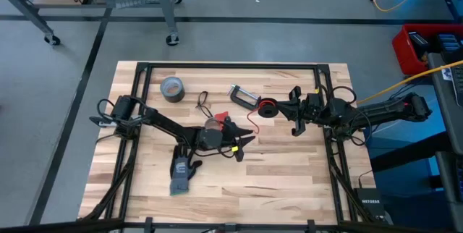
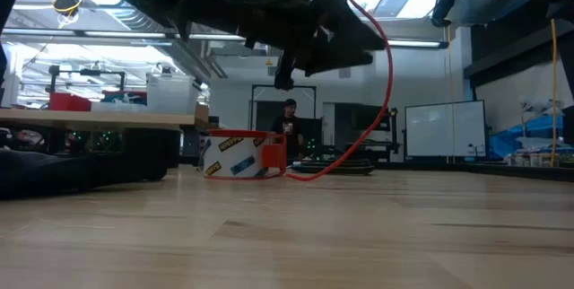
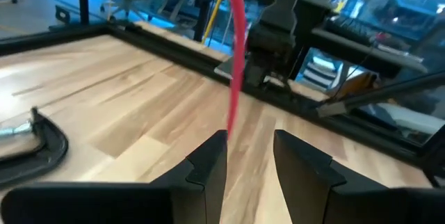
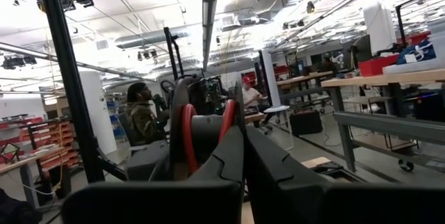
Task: Coil cords
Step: Coil the red wire onto the spool
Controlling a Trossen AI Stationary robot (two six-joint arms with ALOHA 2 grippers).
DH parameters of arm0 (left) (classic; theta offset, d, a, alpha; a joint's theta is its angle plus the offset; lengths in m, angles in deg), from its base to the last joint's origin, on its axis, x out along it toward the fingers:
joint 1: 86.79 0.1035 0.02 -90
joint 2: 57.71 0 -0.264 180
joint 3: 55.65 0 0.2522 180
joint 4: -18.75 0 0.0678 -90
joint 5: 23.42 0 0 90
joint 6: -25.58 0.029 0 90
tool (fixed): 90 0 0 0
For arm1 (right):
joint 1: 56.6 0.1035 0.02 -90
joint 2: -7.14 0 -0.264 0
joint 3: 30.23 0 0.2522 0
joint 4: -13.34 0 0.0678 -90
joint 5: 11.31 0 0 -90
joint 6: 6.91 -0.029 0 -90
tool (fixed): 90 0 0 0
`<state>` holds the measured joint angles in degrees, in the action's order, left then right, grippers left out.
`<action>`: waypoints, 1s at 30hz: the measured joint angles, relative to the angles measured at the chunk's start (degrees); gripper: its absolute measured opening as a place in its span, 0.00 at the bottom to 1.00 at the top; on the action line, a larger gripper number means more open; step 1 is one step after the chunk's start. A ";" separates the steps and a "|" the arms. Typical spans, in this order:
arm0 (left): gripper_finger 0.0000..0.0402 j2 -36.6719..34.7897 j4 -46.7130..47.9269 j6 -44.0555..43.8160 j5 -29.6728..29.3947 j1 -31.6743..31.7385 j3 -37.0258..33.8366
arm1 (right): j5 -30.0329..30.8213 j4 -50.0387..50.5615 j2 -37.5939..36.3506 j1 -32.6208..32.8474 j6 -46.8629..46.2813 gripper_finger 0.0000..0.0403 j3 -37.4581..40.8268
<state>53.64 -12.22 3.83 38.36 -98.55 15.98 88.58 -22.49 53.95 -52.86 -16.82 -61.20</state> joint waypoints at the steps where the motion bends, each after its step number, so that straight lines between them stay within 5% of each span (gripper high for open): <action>1: 0.28 0.00 -0.41 0.85 0.00 0.05 0.00 | 0.00 -0.03 0.00 0.00 0.00 0.01 0.00; 30: 0.28 0.00 -4.39 2.29 -0.05 1.73 0.07 | 1.89 -2.10 -0.02 0.00 -0.04 0.01 0.02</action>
<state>53.64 -16.62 6.11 38.31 -96.83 16.04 90.47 -24.58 53.92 -52.86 -16.87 -61.18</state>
